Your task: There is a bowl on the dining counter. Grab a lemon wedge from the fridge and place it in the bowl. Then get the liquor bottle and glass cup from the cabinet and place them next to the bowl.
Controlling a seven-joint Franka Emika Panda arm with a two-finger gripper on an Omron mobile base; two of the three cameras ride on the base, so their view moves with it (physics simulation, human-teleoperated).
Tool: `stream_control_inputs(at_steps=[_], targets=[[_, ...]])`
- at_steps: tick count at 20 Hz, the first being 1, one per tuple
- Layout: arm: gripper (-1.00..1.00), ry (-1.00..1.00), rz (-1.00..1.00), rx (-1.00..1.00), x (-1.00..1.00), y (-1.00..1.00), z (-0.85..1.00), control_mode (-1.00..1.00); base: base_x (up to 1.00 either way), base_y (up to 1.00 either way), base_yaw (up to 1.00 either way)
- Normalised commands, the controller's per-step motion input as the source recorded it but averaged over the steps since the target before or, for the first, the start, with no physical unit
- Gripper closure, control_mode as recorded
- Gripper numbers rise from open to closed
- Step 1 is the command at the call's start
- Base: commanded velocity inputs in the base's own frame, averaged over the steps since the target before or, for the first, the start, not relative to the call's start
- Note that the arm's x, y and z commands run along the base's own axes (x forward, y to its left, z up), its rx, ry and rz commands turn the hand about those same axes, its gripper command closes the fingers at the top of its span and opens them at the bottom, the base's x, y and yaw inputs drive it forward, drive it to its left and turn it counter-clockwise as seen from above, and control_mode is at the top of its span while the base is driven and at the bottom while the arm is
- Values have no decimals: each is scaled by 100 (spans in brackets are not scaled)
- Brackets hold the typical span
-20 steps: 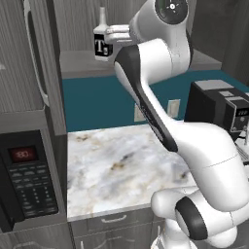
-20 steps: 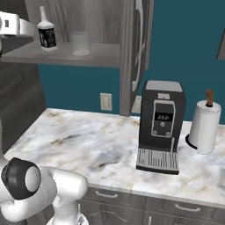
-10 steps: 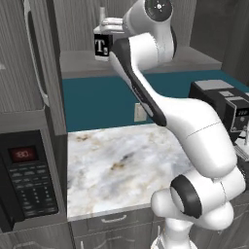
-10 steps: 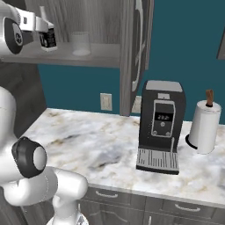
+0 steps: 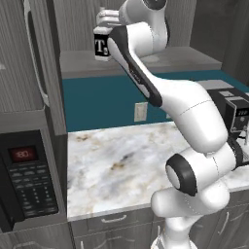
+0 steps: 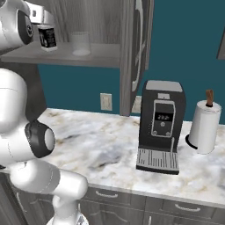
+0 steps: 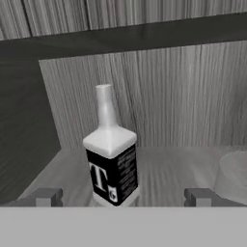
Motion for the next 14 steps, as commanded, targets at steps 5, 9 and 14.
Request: stream_control_inputs(at_steps=[5,9,14], targets=[[-100,7,18,0,40,14,0,-100,0,0,0],[-100,0,13,0,39,12,0,-100,0,0,0],[-100,0,2,-1,30,6,0,-100,0,0,0]])
